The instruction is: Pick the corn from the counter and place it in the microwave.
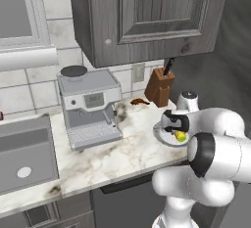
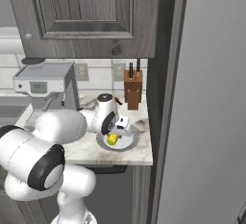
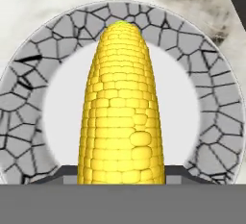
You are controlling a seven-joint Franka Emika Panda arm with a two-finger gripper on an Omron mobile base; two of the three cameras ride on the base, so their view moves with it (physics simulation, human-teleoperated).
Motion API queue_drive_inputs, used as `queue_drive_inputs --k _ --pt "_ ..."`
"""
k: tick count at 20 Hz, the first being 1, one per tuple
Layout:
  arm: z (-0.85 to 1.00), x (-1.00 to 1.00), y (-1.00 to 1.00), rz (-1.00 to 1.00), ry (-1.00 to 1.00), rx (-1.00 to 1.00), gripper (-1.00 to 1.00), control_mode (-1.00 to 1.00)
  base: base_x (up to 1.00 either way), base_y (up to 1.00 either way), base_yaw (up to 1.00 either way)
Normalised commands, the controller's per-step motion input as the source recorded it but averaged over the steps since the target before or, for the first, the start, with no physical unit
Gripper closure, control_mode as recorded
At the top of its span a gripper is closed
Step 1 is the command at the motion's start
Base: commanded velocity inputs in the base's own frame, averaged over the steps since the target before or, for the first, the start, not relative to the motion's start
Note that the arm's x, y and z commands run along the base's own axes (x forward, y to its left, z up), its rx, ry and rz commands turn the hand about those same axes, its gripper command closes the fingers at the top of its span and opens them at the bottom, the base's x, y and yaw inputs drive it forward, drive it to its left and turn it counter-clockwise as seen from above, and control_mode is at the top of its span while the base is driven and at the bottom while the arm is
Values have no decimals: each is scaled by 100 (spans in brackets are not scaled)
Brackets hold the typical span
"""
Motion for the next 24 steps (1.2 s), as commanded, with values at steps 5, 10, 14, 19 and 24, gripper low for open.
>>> queue_drive_inputs --k 5,10,14,19,24 --pt "100 -90 56 0 -22 -2 100 -100 0 0 0" --pt "100 -99 16 0 0 -1 100 -100 0 0 0" --pt "100 -98 21 0 0 -2 100 -100 0 0 0" --pt "100 -61 17 0 3 0 100 -100 0 0 0" --pt "82 -42 13 8 6 1 100 -100 0 0 0"
